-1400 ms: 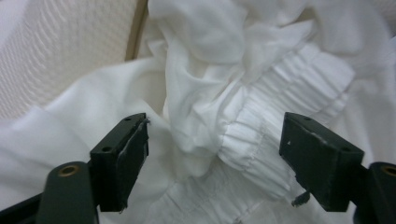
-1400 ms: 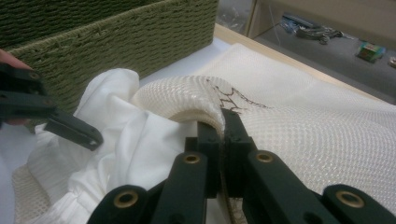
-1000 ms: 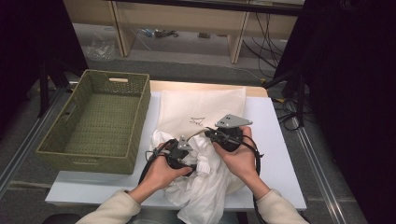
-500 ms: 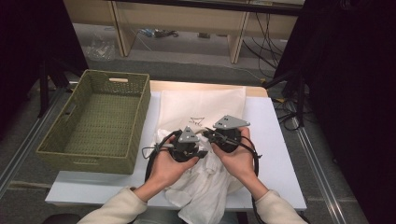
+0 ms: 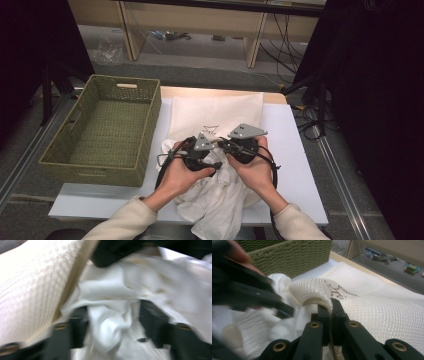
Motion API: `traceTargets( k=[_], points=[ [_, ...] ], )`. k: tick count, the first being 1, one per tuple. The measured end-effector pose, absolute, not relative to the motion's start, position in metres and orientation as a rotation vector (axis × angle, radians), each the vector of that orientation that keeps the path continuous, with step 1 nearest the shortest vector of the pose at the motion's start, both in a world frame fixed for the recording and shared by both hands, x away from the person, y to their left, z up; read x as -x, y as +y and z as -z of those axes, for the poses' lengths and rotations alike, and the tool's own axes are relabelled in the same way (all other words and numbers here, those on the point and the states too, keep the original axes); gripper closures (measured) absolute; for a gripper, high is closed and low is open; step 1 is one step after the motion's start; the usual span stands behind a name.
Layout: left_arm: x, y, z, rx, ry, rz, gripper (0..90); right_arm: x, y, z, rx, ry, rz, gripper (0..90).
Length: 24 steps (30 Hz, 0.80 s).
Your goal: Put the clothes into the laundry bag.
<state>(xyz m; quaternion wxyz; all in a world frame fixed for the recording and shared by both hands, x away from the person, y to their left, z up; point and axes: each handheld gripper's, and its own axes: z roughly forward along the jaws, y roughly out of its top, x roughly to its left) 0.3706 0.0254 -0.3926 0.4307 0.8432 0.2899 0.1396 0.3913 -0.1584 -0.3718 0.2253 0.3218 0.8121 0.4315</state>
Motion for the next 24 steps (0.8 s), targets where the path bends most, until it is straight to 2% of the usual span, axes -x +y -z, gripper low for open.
traceTargets(
  k=[3, 6, 12, 14, 18, 21, 24],
  points=[
    [-0.356, 0.04, 0.383, -2.118, 0.734, -0.311, 25.2, -0.392, -0.159, 0.371, -0.903, 2.245, -1.189, 88.9],
    [-0.349, 0.056, 0.379, -2.112, 0.742, -0.35, 24.0, -0.391, -0.159, 0.371, -0.897, 2.243, -1.183, 88.9],
    [-0.368, 0.072, 0.396, -2.241, 0.83, -0.448, 19.4, -0.39, -0.159, 0.37, -0.92, 2.25, -1.184, 89.0],
    [-0.374, 0.073, 0.406, -2.232, 0.897, -0.436, 19.1, -0.391, -0.16, 0.37, -0.91, 2.242, -1.189, 88.9],
    [-0.381, 0.076, 0.417, -2.283, 0.943, -0.496, 15.2, -0.392, -0.161, 0.37, -0.92, 2.247, -1.188, 88.9],
    [-0.382, 0.075, 0.43, -2.314, 0.968, -0.463, 12.1, -0.392, -0.161, 0.37, -0.916, 2.244, -1.184, 89.0],
    [-0.386, 0.073, 0.445, -2.362, 0.993, -0.382, 14.0, -0.392, -0.161, 0.37, -0.923, 2.244, -1.185, 89.0]
  ],
)
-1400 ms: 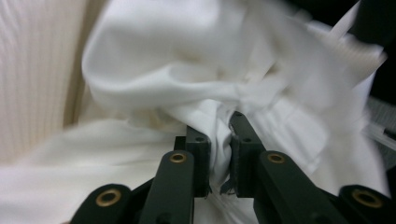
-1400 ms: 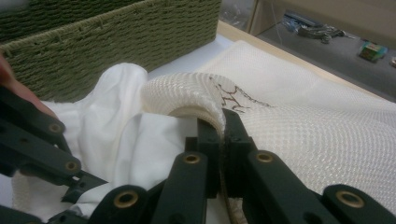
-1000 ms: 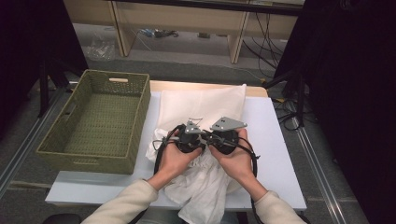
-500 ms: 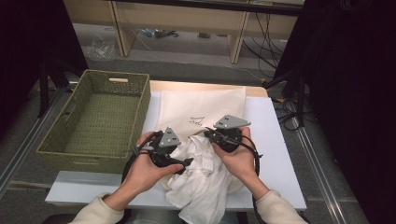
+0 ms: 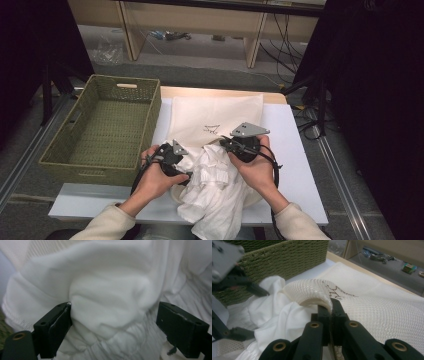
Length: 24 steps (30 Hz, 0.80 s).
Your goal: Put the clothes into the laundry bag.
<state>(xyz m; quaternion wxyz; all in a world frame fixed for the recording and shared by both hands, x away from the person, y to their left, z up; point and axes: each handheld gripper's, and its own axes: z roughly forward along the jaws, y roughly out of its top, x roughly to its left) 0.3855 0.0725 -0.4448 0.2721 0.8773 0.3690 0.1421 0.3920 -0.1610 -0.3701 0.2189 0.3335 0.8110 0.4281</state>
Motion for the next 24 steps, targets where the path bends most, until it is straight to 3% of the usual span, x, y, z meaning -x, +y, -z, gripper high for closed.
traceTargets(
  k=[1, 10, 18, 24],
  points=[
    [-0.386, 0.071, 0.448, -2.359, 0.993, -0.361, 16.9, -0.392, -0.161, 0.37, -0.922, 2.245, -1.185, 89.0],
    [-0.381, 0.065, 0.437, -2.32, 0.905, -0.299, 73.5, -0.392, -0.161, 0.37, -0.918, 2.241, -1.187, 89.0],
    [-0.354, 0.044, 0.395, -2.151, 0.763, -0.383, 76.6, -0.391, -0.157, 0.372, -0.893, 2.244, -1.174, 88.9],
    [-0.37, 0.023, 0.399, -2.141, 0.743, -0.404, 76.6, -0.389, -0.153, 0.373, -0.893, 2.246, -1.177, 89.0]
  ],
)
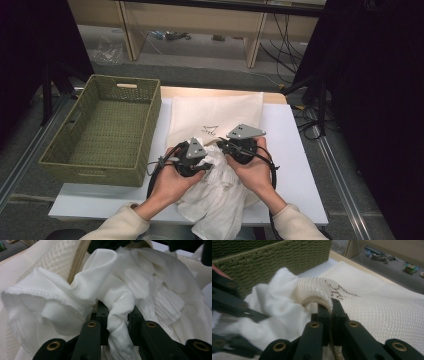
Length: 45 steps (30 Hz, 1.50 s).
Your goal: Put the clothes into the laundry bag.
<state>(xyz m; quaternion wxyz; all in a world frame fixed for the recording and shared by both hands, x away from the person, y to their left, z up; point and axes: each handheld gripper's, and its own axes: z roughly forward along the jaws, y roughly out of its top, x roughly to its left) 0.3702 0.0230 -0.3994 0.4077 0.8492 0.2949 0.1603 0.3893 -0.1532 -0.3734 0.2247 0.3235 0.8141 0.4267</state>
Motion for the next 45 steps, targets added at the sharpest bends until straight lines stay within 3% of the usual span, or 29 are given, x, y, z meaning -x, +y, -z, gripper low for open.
traceTargets(
  k=[7, 11, 13, 16, 19, 23, 29, 32, 36, 40, 45],
  points=[
    [-0.404, 0.02, 0.421, -2.178, 0.82, -0.43, 76.1, -0.388, -0.151, 0.374, -0.882, 2.269, -1.175, 89.0],
    [-0.405, 0.023, 0.423, -2.183, 0.821, -0.434, 72.5, -0.388, -0.152, 0.373, -0.882, 2.277, -1.186, 88.9],
    [-0.398, 0.023, 0.42, -2.16, 0.811, -0.459, 65.6, -0.388, -0.152, 0.373, -0.893, 2.269, -1.184, 88.9],
    [-0.382, 0.032, 0.413, -2.19, 0.769, -0.47, 45.4, -0.388, -0.155, 0.371, -0.895, 2.259, -1.192, 88.9],
    [-0.364, 0.045, 0.403, -2.191, 0.747, -0.485, 30.9, -0.39, -0.157, 0.371, -0.905, 2.251, -1.191, 88.9],
    [-0.35, 0.061, 0.395, -2.175, 0.743, -0.465, 26.0, -0.392, -0.159, 0.371, -0.9, 2.25, -1.187, 88.9],
    [-0.365, 0.069, 0.408, -2.213, 0.78, -0.544, 19.3, -0.39, -0.157, 0.371, -0.914, 2.252, -1.187, 88.9],
    [-0.381, 0.068, 0.422, -2.272, 0.82, -0.517, 21.0, -0.392, -0.158, 0.371, -0.912, 2.254, -1.187, 88.9],
    [-0.392, 0.057, 0.436, -2.26, 0.862, -0.422, 47.6, -0.391, -0.157, 0.372, -0.916, 2.26, -1.185, 88.9],
    [-0.385, 0.046, 0.427, -2.248, 0.881, -0.373, 69.0, -0.391, -0.157, 0.372, -0.93, 2.257, -1.187, 88.9],
    [-0.369, 0.033, 0.409, -2.225, 0.842, -0.376, 72.8, -0.391, -0.157, 0.372, -0.915, 2.256, -1.186, 88.9]
  ],
)
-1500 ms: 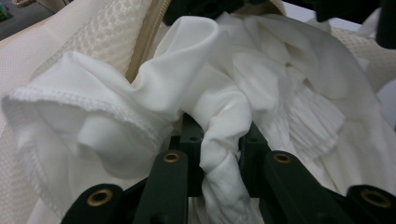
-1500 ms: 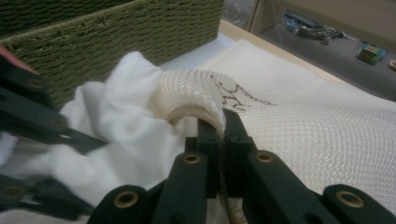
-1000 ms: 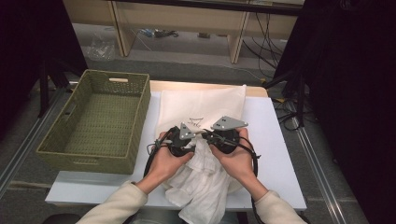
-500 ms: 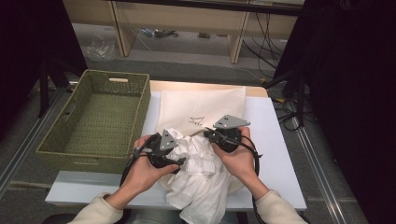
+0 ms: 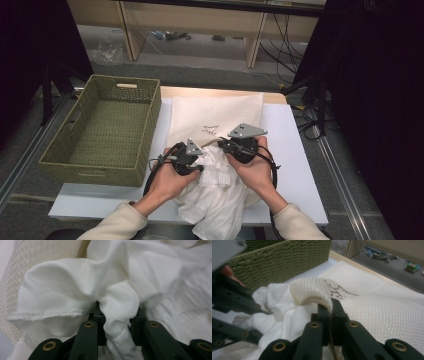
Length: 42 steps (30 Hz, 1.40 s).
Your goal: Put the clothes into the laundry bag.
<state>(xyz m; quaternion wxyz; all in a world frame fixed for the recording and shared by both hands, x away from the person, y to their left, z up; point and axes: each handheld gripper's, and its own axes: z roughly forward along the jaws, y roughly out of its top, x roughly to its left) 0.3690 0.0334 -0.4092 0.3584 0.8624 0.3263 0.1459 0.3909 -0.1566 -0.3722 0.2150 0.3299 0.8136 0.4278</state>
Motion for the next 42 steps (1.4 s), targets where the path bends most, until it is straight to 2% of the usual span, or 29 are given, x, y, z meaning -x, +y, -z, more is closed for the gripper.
traceTargets(
  k=[4, 10, 14, 18, 21, 27, 31, 36, 37, 40, 42],
  points=[
    [-0.369, 0.026, 0.403, -2.204, 0.8, -0.403, 72.8, -0.391, -0.156, 0.373, -0.908, 2.246, -1.181, 88.9],
    [-0.396, 0.009, 0.422, -2.228, 0.797, -0.454, 71.7, -0.388, -0.151, 0.375, -0.908, 2.265, -1.179, 88.9],
    [-0.413, 0.009, 0.433, -2.213, 0.838, -0.457, 70.8, -0.388, -0.151, 0.375, -0.889, 2.274, -1.185, 88.9],
    [-0.414, 0.011, 0.433, -2.211, 0.827, -0.475, 68.7, -0.387, -0.15, 0.375, -0.898, 2.276, -1.196, 88.9],
    [-0.408, 0.018, 0.431, -2.195, 0.808, -0.47, 62.2, -0.386, -0.151, 0.373, -0.872, 2.268, -1.199, 88.9],
    [-0.384, 0.044, 0.416, -2.143, 0.796, -0.456, 39.9, -0.387, -0.154, 0.368, -0.885, 2.247, -1.221, 88.9],
    [-0.368, 0.053, 0.402, -2.098, 0.778, -0.422, 32.1, -0.387, -0.155, 0.364, -0.891, 2.219, -1.231, 88.9],
    [-0.35, 0.038, 0.395, -2.101, 0.718, -0.373, 27.9, -0.388, -0.157, 0.361, -0.892, 2.205, -1.238, 88.9],
    [-0.348, 0.032, 0.395, -2.109, 0.71, -0.417, 26.3, -0.387, -0.158, 0.361, -0.892, 2.207, -1.235, 88.9],
    [-0.345, 0.009, 0.407, -2.167, 0.636, -0.345, 22.8, -0.386, -0.157, 0.36, -0.897, 2.214, -1.235, 88.9],
    [-0.349, -0.002, 0.417, -2.206, 0.654, -0.376, 16.7, -0.386, -0.156, 0.361, -0.909, 2.213, -1.237, 88.9]
  ],
)
